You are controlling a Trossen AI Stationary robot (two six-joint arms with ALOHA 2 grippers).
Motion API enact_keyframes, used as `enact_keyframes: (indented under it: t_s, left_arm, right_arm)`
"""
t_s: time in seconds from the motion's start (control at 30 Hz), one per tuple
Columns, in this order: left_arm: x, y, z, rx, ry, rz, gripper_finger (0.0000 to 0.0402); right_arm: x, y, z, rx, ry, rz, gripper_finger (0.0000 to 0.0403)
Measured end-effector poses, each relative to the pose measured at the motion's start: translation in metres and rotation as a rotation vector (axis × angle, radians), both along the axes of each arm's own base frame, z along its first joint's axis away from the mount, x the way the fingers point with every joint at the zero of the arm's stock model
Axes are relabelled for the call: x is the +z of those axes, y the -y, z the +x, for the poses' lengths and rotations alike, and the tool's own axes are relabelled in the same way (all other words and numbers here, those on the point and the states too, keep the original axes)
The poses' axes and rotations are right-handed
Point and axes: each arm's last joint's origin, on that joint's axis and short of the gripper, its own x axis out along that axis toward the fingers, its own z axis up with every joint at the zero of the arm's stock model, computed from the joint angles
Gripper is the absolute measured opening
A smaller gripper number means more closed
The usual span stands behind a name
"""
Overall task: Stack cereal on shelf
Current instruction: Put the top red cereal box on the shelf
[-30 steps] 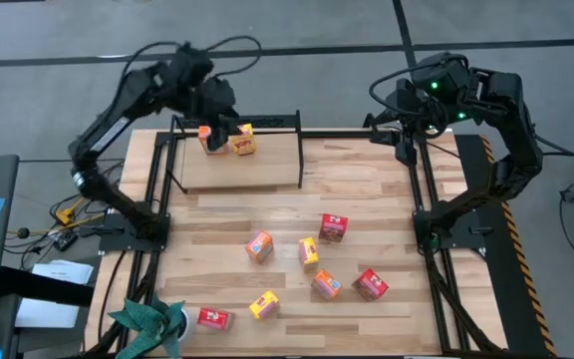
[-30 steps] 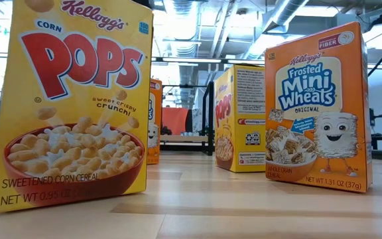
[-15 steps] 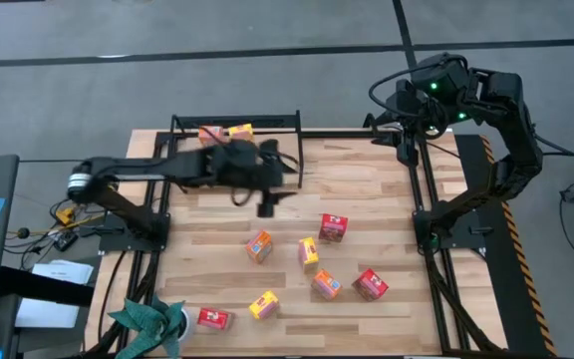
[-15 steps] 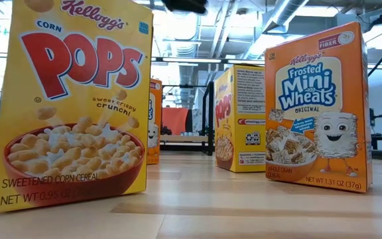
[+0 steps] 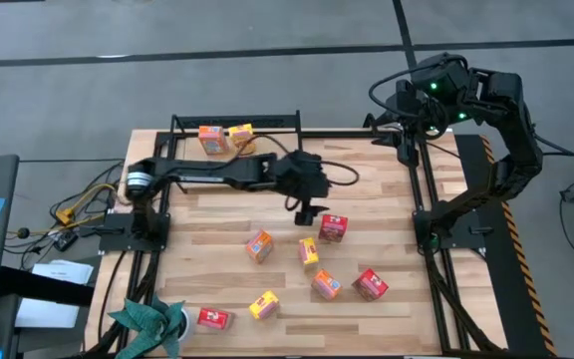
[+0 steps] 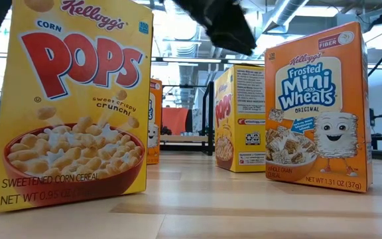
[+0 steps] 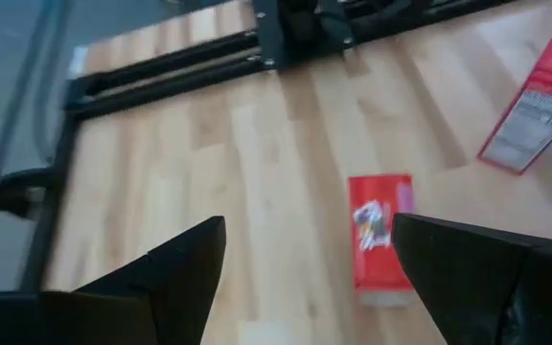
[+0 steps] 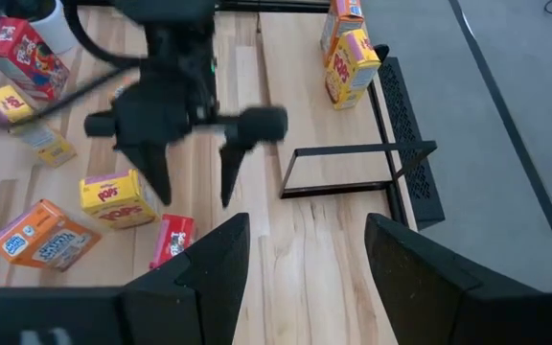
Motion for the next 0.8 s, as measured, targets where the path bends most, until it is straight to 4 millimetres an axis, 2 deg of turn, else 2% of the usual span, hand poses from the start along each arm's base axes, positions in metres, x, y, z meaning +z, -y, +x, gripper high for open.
enact_keyframes:
  t_s: [0.23,0.33,0.43,0.67,0.8]
  left_arm:
    - [-0.017,0.001,0.031,-0.06,-0.126,-0.093,0.0293]
    - [-0.025,0.003,0.039,-0.079,-0.151,-0.139,0.0293]
    - [-0.033,0.006,0.039,-0.088,-0.188,-0.152,0.0293]
    - [-0.036,0.018,0.039,-0.102,-0.203,-0.093,0.0293]
    - [-0.048,0.021,0.043,-0.096,-0.224,-0.095,0.0293]
  right_arm:
    - [0.0,0.0,0.0,0.013,-0.005,-0.012,0.0232]
    - [0.0,0.0,0.0,0.013,-0.005,-0.012,0.0232]
    - [0.0,0.0,-0.001,0.013,-0.003,-0.013,0.0232]
    - [0.0,0.0,-0.001,0.013,-0.003,-0.013,0.0232]
    - [0.0,0.0,-0.001,0.012,-0.003,-0.013,0.0232]
